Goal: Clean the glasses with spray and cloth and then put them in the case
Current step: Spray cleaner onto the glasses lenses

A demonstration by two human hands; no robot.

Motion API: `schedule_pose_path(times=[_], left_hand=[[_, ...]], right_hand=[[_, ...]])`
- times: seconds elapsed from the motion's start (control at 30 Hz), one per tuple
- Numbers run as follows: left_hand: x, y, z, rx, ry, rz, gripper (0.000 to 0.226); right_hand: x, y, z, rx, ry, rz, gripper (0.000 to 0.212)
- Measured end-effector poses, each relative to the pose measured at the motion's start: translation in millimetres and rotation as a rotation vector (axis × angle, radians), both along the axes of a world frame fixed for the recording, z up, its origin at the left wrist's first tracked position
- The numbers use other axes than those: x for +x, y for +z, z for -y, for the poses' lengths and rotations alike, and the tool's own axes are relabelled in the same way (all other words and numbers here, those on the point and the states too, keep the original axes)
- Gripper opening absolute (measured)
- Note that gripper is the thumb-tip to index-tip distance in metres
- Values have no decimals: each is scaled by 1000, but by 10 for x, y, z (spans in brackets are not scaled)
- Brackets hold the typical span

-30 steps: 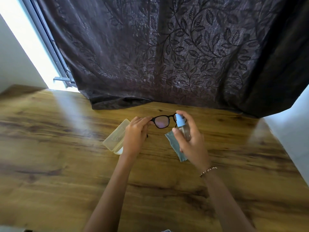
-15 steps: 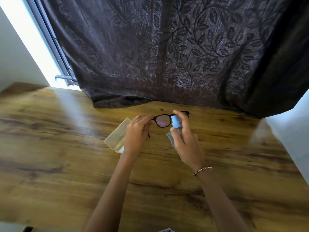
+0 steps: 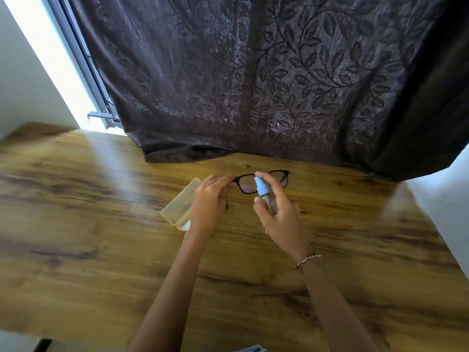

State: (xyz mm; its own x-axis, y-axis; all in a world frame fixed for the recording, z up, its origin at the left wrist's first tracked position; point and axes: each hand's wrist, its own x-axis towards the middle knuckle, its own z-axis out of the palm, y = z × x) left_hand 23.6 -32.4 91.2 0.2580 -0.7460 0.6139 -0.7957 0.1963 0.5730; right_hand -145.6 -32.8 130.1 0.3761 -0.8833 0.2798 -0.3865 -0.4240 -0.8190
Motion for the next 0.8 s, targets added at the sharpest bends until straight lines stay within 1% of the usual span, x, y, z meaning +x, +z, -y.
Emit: schedule_pose_path(times=[0.23, 0.33, 0.5, 0.67, 0.8], left_hand=[[11, -22, 4, -11, -7, 0, 21], [4, -16, 1, -16, -1, 8, 21], [4, -25, 2, -21, 4, 16, 21], [4, -15, -4, -2, 0, 9, 19], [12, -12, -2, -1, 9, 6, 19]], right_hand=[[34, -5, 70, -172, -40, -138, 56], [39, -24, 93, -196, -95, -133, 59], [53, -16, 81, -226, -176, -119, 57], [71, -48, 83, -216, -150, -115, 56], [75, -67, 74, -243, -93, -189, 58]])
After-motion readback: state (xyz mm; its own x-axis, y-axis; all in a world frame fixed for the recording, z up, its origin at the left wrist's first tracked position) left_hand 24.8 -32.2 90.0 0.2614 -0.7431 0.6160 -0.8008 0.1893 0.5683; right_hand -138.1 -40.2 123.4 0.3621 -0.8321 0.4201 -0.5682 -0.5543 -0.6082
